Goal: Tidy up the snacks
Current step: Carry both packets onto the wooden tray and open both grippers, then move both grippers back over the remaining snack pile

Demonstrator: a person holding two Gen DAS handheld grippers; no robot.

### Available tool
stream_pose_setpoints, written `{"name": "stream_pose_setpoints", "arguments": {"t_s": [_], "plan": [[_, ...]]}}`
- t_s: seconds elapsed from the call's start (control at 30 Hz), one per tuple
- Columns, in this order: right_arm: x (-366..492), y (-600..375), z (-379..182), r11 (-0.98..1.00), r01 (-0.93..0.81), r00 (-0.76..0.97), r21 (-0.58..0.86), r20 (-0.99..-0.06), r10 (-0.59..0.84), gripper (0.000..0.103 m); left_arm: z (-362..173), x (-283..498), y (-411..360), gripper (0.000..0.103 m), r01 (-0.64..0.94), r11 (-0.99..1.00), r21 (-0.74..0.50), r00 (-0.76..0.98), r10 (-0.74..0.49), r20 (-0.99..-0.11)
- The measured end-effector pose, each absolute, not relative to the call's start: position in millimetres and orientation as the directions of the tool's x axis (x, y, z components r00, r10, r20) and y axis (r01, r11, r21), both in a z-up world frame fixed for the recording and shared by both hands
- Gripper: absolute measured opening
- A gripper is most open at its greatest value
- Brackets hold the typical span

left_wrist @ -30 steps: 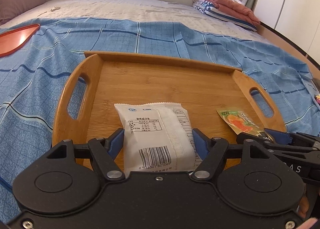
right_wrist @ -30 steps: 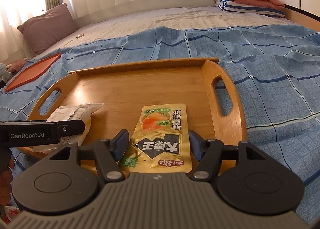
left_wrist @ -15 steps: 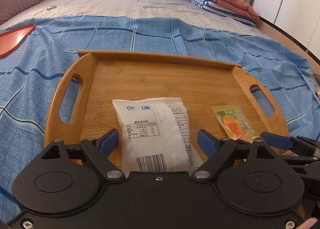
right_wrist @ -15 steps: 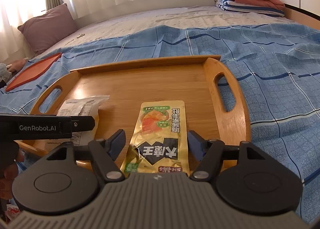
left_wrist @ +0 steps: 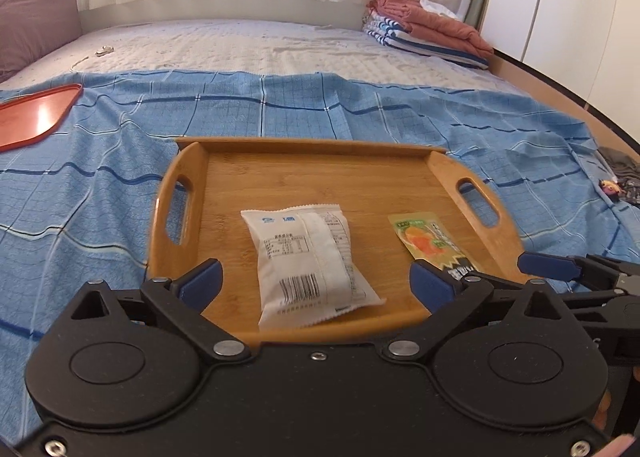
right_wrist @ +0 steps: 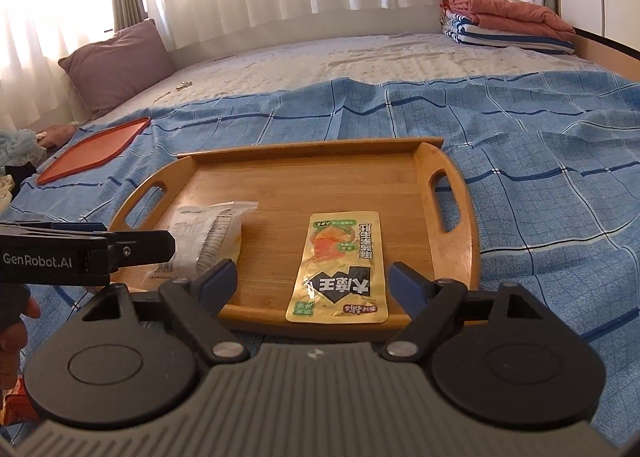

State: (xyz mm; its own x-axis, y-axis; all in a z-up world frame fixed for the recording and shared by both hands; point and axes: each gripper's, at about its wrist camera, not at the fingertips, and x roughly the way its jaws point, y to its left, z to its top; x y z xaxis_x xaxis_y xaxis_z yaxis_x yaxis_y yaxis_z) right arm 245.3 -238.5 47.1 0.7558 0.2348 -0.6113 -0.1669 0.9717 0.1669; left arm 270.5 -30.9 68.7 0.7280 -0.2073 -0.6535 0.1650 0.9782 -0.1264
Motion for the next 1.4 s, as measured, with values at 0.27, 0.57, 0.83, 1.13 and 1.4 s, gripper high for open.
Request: {"name": "stream_pose_setpoints", "arguments": {"t_s": [0.27, 0.57, 0.83, 1.13, 1.4], "plan": [[197, -242, 63, 0.970, -0.179, 0.770, 0.162, -0.592, 0.241, 0.092, 88, 206, -21, 0.101, 0.184, 0.980, -0.070, 0.783, -0.189, -0.592], [139, -244, 61, 0.972, -0.190, 0.790, 0.141, -0.566, 0.236, 0.095, 89, 144, -11, 0.103, 0.153, 0.981, -0.117, 0.830, -0.192, -0.524], [99, -242, 54, 0.972, -0.189, 0.794, 0.139, -0.562, 0.234, 0.095, 74, 100, -4, 0.103, 0.134, 0.982, -0.130, 0.847, -0.182, -0.499], [58, -239, 46, 0.986, -0.157, 0.853, 0.061, -0.494, 0.166, 0.096, 52, 67, 12, 0.103, 0.102, 0.989, -0.109, 0.852, -0.143, -0.504], [40, -240, 33, 0.983, -0.175, 0.850, 0.055, -0.496, 0.179, 0.096, 36, 56, 30, 0.103, 0.058, 0.997, -0.046, 0.856, -0.074, -0.512]]}}
